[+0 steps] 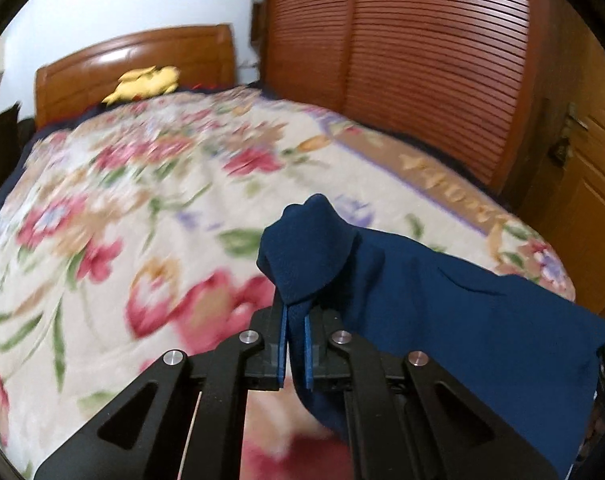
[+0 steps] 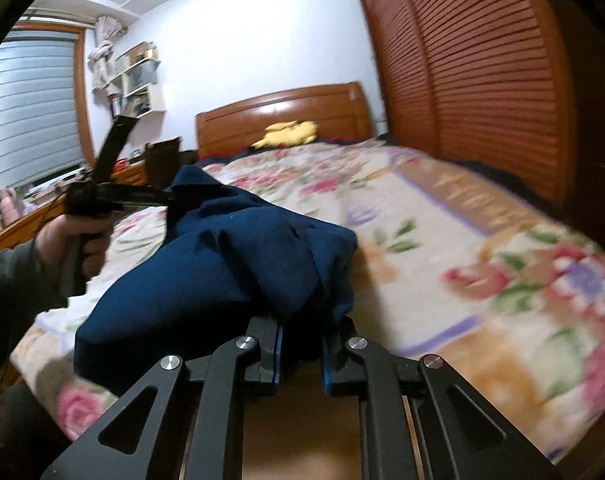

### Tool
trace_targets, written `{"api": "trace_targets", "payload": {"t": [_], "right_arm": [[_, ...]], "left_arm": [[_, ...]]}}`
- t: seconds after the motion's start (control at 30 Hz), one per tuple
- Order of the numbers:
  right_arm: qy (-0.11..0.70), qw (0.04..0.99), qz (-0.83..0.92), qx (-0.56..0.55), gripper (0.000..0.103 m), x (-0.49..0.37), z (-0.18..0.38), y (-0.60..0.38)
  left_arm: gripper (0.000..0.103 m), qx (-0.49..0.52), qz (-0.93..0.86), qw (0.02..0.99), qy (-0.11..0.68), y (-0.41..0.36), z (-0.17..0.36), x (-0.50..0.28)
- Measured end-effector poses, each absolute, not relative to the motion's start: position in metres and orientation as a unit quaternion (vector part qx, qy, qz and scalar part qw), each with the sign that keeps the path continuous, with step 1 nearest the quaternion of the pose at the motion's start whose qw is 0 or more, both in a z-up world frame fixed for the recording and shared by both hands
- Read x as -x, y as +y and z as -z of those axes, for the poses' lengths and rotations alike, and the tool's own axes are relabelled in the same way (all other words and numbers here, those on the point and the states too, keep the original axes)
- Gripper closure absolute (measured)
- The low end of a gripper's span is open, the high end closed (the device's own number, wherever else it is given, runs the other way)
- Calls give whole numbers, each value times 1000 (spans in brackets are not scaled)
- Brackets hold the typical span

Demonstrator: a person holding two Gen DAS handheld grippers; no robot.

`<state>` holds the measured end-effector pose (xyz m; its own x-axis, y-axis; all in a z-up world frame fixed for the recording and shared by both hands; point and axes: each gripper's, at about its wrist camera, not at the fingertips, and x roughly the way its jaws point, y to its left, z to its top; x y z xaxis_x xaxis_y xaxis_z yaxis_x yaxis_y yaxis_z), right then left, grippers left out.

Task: Fold large clothes

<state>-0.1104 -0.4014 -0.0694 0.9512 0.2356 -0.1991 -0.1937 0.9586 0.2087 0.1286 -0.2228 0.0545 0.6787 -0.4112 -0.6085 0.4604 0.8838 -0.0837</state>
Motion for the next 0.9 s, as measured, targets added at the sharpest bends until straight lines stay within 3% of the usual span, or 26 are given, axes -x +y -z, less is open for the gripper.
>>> {"api": "trace_targets", "payload": {"t": [0.53,0.83,0.9], "right_arm": [[91,985,92,-111,90,157,37,-645],[149,972,150,-100,87,166,68,-682],[158,969,160,-101,80,163,68,-682]], "left_arm": [[96,-66,389,880,264,-507,-80,-140],[94,-90,385,868,300,-552,-37,-138],[79,-84,383,865,312,-544,-32,-138]]}}
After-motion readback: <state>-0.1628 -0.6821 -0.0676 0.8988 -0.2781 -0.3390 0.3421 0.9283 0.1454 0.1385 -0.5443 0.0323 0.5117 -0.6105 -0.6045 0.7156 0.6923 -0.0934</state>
